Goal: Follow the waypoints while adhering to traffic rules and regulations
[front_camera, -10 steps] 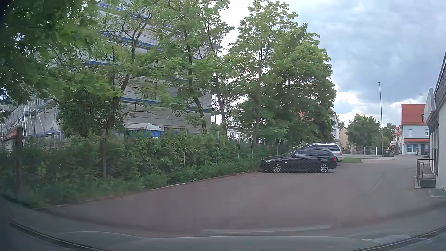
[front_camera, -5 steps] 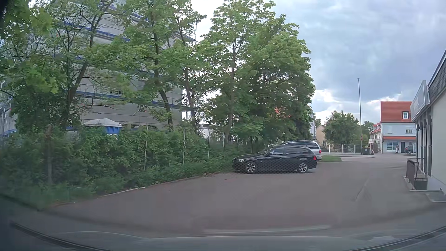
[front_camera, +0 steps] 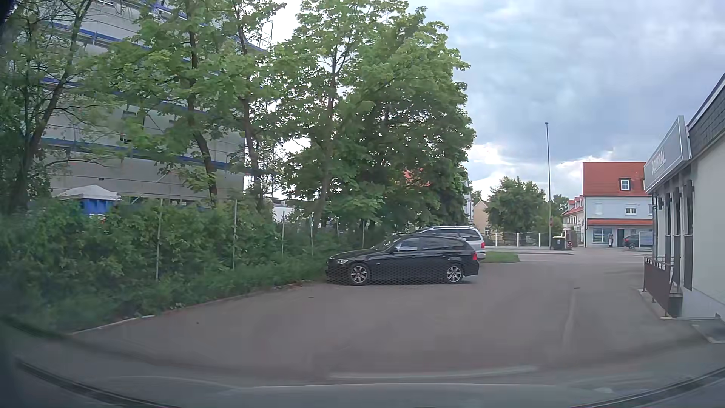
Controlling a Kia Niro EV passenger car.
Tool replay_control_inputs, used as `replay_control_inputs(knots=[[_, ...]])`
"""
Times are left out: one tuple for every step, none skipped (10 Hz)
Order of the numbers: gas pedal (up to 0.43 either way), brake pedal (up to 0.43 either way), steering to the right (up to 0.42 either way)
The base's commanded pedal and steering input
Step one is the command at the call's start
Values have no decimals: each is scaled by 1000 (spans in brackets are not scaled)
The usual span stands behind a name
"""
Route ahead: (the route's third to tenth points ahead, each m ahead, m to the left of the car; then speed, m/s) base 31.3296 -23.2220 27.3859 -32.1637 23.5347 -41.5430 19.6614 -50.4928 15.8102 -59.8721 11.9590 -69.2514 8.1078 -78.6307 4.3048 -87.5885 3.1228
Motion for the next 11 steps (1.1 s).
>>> replay_control_inputs(knots=[[47,24,269],[47,24,269],[47,18,269],[47,24,269],[47,24,269],[47,18,269],[47,18,268],[47,24,265],[47,18,260],[47,18,249],[47,24,230]])
